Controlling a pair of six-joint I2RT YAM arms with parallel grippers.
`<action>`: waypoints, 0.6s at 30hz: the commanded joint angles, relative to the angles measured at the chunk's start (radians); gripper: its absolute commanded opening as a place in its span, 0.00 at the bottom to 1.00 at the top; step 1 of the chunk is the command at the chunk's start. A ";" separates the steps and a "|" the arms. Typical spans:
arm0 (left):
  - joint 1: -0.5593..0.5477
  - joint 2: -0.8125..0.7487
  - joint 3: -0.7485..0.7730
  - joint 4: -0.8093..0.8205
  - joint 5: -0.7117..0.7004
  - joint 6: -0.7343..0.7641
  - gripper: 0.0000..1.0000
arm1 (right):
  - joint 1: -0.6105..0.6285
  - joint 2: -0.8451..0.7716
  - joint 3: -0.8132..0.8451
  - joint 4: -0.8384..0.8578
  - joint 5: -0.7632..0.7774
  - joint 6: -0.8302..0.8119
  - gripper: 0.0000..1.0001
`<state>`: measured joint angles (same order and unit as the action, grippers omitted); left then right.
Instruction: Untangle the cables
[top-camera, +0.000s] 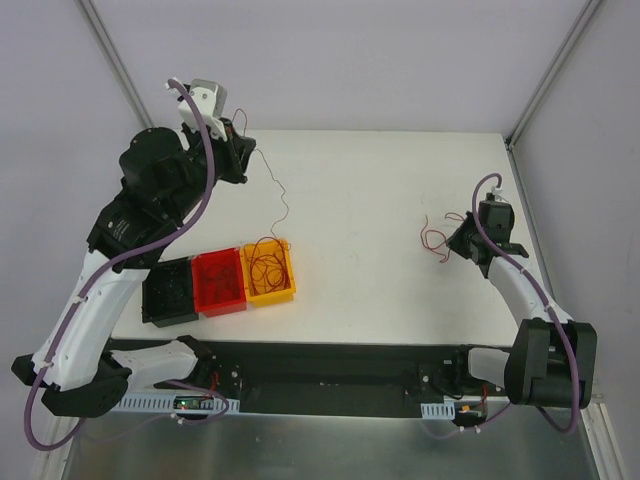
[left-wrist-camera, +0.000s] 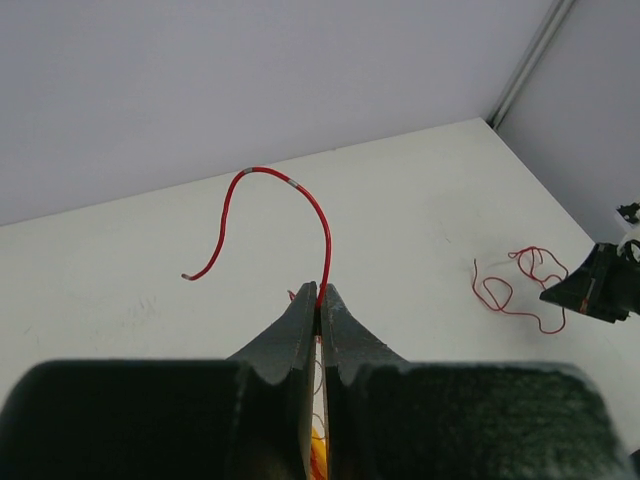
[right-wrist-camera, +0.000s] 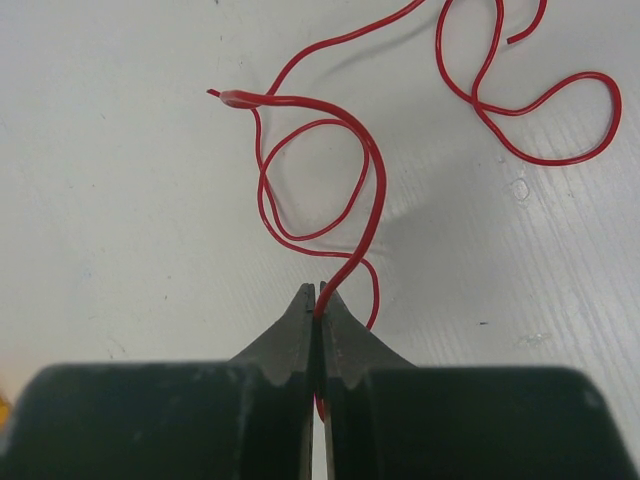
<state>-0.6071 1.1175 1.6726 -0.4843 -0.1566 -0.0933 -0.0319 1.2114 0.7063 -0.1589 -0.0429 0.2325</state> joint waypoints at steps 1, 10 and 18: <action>0.007 -0.016 -0.058 0.029 -0.006 -0.017 0.00 | 0.006 0.002 -0.001 0.035 -0.008 0.007 0.01; 0.009 -0.180 -0.318 0.027 -0.193 -0.013 0.00 | 0.006 0.002 0.002 0.033 -0.015 0.008 0.01; 0.009 -0.269 -0.484 -0.091 -0.175 -0.118 0.00 | 0.006 0.002 0.002 0.033 -0.018 0.010 0.01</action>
<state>-0.6071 0.8581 1.2598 -0.5102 -0.3389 -0.1310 -0.0319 1.2140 0.7063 -0.1535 -0.0467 0.2325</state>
